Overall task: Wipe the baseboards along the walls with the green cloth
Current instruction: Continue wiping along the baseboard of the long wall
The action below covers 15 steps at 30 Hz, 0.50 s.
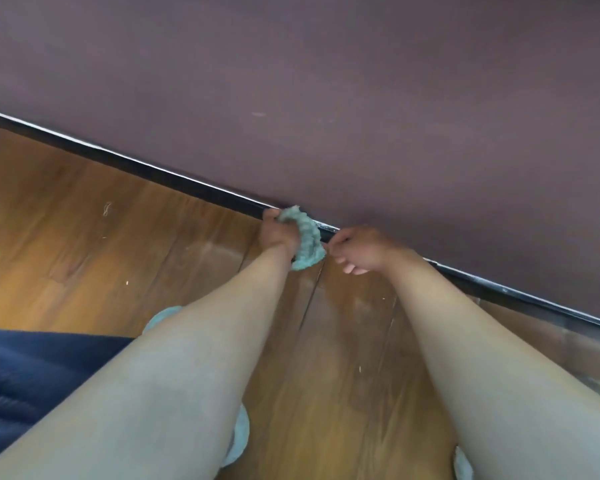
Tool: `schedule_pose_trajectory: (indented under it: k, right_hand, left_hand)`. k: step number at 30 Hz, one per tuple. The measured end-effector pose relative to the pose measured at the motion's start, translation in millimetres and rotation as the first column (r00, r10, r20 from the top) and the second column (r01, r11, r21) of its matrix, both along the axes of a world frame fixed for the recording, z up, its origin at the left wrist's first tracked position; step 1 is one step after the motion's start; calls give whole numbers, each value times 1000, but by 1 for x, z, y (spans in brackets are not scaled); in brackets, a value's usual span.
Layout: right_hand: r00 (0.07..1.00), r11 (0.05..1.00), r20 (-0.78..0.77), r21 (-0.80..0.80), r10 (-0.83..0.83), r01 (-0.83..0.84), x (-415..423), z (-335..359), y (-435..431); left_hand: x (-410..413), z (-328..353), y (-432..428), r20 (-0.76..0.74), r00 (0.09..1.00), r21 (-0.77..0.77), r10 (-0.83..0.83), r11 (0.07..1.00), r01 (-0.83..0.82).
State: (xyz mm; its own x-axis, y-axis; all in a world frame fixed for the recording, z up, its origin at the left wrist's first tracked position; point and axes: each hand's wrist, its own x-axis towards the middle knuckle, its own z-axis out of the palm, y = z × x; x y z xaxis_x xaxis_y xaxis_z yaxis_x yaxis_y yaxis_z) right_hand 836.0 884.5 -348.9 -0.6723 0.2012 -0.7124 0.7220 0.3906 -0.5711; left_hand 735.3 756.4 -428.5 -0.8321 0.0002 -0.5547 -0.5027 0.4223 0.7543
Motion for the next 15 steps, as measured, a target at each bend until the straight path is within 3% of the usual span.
schedule_pose_trajectory:
  k: [3,6,9,15]
  right_hand:
    - [996,998,61,-23,66,-64,2,-7,9]
    - [985,995,145,-30,94,-90,13,-17,12]
    - [979,994,172,-30,109,-106,23,-22,15]
    - [994,996,100,-85,40,-32,26,-21,22]
  left_hand:
    - [-14,-9,7,68,959,135,275,950,-282]
    - [-17,-15,9,200,908,40,369,922,-384]
    - [-8,-19,17,280,909,102,310,932,-349]
    - [15,-90,52,238,970,105,46,992,-73]
